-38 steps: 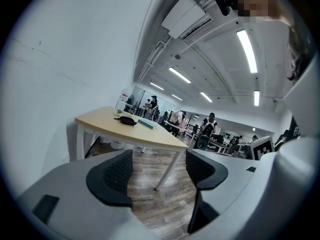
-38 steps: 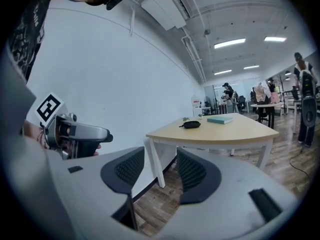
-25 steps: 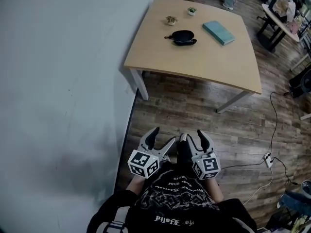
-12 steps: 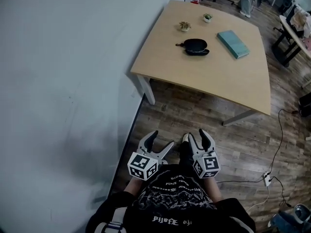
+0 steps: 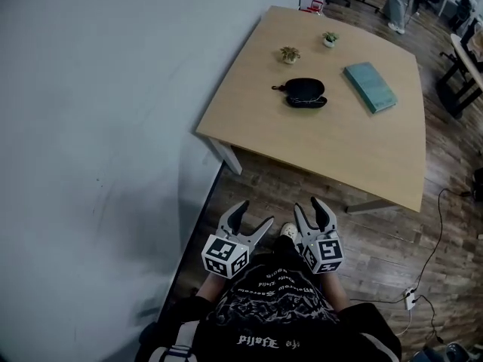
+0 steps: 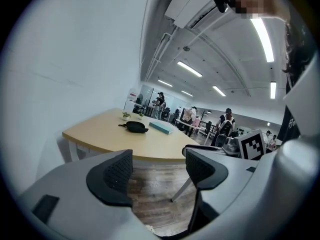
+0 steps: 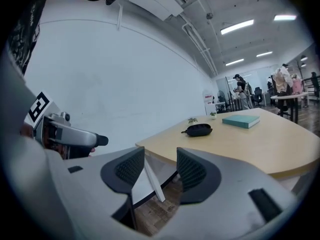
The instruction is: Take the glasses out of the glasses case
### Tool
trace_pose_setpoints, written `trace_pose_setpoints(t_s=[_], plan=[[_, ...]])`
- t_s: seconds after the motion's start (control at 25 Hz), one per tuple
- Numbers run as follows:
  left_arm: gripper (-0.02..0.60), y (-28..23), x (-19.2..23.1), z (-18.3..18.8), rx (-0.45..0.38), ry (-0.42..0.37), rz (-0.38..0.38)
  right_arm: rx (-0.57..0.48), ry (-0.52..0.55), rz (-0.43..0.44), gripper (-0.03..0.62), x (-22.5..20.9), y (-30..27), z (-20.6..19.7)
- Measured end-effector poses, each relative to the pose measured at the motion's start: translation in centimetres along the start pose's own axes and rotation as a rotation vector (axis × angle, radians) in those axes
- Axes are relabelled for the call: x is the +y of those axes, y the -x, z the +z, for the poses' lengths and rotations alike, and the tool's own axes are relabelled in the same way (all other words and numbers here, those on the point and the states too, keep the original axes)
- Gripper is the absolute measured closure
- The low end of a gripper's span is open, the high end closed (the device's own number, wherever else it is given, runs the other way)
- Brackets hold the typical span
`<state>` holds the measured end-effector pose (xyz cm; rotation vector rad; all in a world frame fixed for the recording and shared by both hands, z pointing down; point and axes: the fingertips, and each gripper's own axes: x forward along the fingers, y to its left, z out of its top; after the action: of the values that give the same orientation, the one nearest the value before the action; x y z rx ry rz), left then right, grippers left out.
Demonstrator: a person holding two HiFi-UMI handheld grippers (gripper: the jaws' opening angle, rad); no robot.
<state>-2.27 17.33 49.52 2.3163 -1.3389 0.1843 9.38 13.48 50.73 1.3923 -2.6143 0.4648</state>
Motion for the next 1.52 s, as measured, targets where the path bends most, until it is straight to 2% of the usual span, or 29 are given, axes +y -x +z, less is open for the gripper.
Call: trace_pose_setpoints(t_s=[0.36, 0.64, 1.2, 1.52], plan=[[0.241, -7.7, -1.5, 1.1, 0.015, 0.037, 0.004, 0.01, 0.023, 0.034, 0.381, -6.7, -2.0, 1.6], [0.241, -11.5, -2.1, 2.0, 0.012, 0.042, 0.019, 0.025, 0.046, 0.067, 0.381, -9.8, -3.0, 2.3], [0.241, -15.0, -1.2, 1.5, 0.054, 0.074, -0.017, 0.056, 0.023, 0.022, 0.381, -12.1, -3.5, 1.7], [0.241, -19.1, 0.7, 3.5, 0.066, 0.014, -0.07, 0.047, 0.006, -0.028, 0.381, -14.4, -6.6, 3.1]])
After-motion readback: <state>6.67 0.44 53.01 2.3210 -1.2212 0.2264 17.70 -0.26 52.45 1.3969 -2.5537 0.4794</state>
